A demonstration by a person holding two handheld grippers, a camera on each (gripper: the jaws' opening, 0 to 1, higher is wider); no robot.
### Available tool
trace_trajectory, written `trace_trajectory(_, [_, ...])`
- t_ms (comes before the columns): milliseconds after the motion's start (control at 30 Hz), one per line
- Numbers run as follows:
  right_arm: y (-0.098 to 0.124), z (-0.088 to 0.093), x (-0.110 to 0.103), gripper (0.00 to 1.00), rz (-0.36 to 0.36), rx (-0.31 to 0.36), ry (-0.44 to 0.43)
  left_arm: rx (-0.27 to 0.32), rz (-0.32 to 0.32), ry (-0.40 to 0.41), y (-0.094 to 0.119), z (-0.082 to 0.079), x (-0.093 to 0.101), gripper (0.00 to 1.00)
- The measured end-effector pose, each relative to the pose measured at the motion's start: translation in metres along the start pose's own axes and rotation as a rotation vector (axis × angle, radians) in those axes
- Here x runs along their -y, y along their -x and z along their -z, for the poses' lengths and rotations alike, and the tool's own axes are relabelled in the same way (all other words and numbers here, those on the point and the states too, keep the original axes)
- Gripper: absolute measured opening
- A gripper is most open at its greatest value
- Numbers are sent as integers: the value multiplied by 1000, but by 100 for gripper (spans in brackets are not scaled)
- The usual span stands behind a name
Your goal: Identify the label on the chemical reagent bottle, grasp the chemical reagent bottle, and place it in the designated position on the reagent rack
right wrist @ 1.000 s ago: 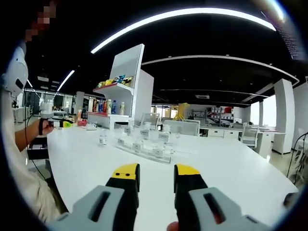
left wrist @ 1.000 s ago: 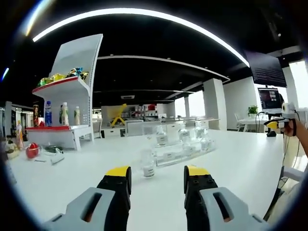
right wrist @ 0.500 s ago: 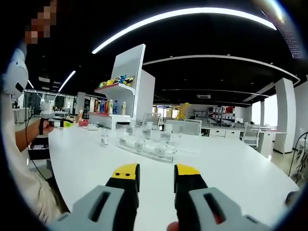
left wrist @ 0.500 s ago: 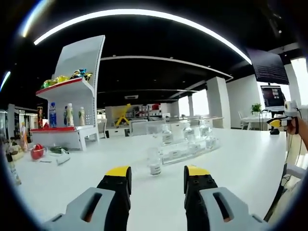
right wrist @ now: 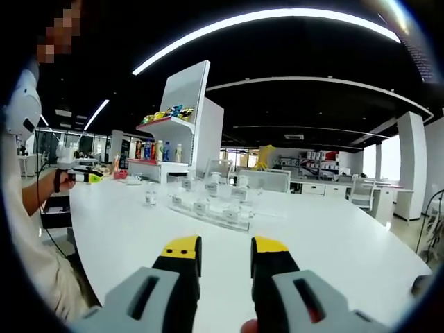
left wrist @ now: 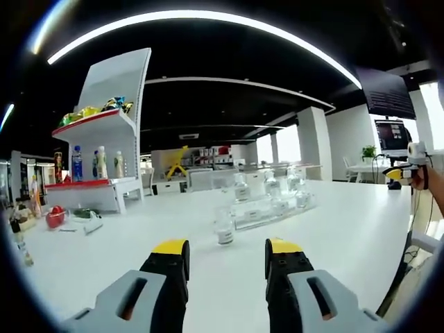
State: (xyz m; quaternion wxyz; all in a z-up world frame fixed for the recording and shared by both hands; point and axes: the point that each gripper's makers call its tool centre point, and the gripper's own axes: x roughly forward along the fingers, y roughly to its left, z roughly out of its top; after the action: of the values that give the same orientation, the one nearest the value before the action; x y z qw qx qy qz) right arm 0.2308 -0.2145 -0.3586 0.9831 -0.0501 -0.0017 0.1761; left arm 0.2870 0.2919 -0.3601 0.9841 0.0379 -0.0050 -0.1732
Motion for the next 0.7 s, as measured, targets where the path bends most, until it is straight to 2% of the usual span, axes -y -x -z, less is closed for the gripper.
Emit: trace_trajectory(700, [-2,4,0,28,-1,-14,1,-14,13,-14,-14,-6,-6,43])
